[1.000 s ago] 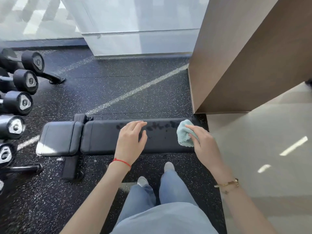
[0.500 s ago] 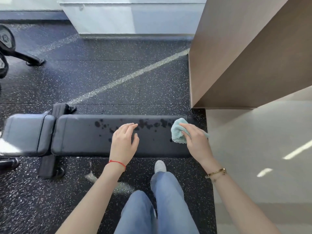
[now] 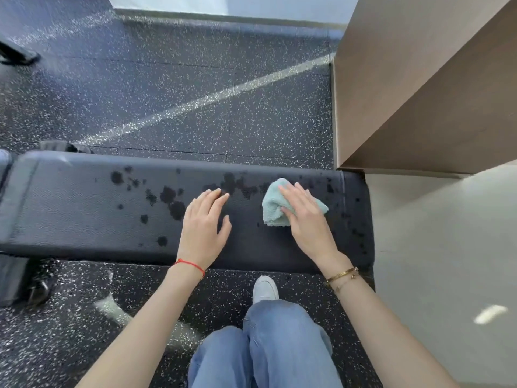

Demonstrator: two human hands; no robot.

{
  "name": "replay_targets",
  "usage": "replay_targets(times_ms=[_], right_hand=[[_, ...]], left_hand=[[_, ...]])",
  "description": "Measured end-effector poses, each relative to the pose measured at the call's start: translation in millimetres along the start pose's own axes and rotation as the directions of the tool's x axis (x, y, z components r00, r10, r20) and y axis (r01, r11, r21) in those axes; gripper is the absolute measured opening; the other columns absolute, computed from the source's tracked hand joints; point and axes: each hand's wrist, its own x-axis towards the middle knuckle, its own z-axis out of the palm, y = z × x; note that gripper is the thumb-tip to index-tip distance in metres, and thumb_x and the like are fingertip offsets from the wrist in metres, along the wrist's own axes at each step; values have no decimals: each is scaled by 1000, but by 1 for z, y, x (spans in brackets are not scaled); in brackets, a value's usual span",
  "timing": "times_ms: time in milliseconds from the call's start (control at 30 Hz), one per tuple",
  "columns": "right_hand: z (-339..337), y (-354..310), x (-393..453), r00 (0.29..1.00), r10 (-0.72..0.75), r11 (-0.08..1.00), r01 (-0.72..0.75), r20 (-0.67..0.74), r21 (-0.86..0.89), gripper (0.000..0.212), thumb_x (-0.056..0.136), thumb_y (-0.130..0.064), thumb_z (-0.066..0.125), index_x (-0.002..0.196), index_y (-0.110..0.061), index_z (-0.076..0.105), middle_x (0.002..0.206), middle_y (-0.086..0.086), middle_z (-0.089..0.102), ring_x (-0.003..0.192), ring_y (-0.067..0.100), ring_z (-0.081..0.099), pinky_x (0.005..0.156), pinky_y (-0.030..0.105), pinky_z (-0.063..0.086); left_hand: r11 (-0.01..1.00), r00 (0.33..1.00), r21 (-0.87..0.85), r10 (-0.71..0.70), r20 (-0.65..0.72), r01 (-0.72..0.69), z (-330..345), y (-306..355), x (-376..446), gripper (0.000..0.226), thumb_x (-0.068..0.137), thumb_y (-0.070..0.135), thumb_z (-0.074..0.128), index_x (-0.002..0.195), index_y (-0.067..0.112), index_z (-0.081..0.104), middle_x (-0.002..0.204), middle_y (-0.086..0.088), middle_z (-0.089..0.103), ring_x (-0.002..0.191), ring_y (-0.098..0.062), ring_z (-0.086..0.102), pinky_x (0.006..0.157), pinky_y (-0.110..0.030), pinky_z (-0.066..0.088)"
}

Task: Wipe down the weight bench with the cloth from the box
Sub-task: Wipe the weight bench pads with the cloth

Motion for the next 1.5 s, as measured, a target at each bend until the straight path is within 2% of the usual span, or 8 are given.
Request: replay_targets(times_ms=[167, 467, 667, 833, 967, 1167, 1267, 1500], right_hand=[[58, 24, -10, 983, -182, 970, 179, -6, -164, 53, 98, -20, 46, 149, -23, 30, 159, 2, 19, 148, 17, 8, 121, 42, 8], [73, 17, 73, 958, -260, 942, 224, -119, -252, 47, 98, -24, 43, 145, -23, 39, 156, 5, 29, 146, 23, 21, 121, 37, 9], [85, 11, -42, 928, -370, 914, 353, -51, -198, 49, 97, -19, 50, 144, -29, 39, 156, -6, 25, 146, 9, 14, 121, 27, 4], [49, 56, -61, 959, -233, 947, 187, -161, -261, 48, 99, -21, 47, 145, -28, 38, 156, -1, 27, 146, 9, 17, 120, 25, 6], [48, 50, 22, 964, -105, 958, 32, -246, -286, 45, 99, -22, 44, 144, -23, 39, 156, 8, 26, 146, 23, 19, 121, 42, 9], [82, 16, -36, 941, -323, 919, 286, -103, -270, 48, 98, -20, 46, 145, -28, 39, 157, -1, 24, 147, 13, 13, 121, 33, 5], [68, 33, -74, 937, -338, 923, 310, -92, -229, 47, 99, -21, 46, 145, -28, 38, 156, -5, 26, 146, 6, 14, 120, 28, 7], [37, 55, 45, 962, -37, 955, -46, -271, -293, 45, 100, -24, 41, 145, -22, 37, 155, 7, 29, 146, 21, 21, 118, 35, 7]], left_hand=[[996, 991, 38, 79, -113, -75, 50, -29, -18, 45, 95, 23, 52, 138, 10, 53, 146, -9, 49, 139, -28, 40, 115, -50, 30], [990, 956, 46, 141, -258, -134, 69, -47, -19, 45, 97, 30, 46, 140, 17, 53, 148, -3, 48, 141, -21, 37, 119, -43, 25], [988, 952, 43, 153, -266, -147, 73, -52, -18, 48, 96, 34, 41, 138, 17, 54, 147, -5, 50, 139, -23, 40, 119, -43, 26], [990, 956, 28, 140, -257, -138, 72, -49, -20, 49, 95, 35, 41, 138, 17, 55, 147, -4, 50, 139, -23, 40, 120, -41, 24], [993, 957, 12, 119, -264, -120, 72, -47, -21, 49, 94, 35, 41, 137, 17, 56, 146, -4, 51, 139, -23, 40, 120, -40, 23], [992, 956, 11, 128, -266, -129, 72, -50, -18, 49, 94, 36, 41, 136, 18, 57, 145, -4, 52, 138, -22, 42, 119, -40, 25], [991, 955, 7, 127, -267, -130, 73, -51, -18, 49, 94, 36, 42, 137, 18, 56, 146, -3, 52, 139, -22, 41, 120, -40, 25], [994, 954, 9, 106, -281, -107, 74, -47, -18, 48, 93, 35, 41, 136, 19, 57, 145, -2, 52, 139, -20, 40, 120, -37, 22]])
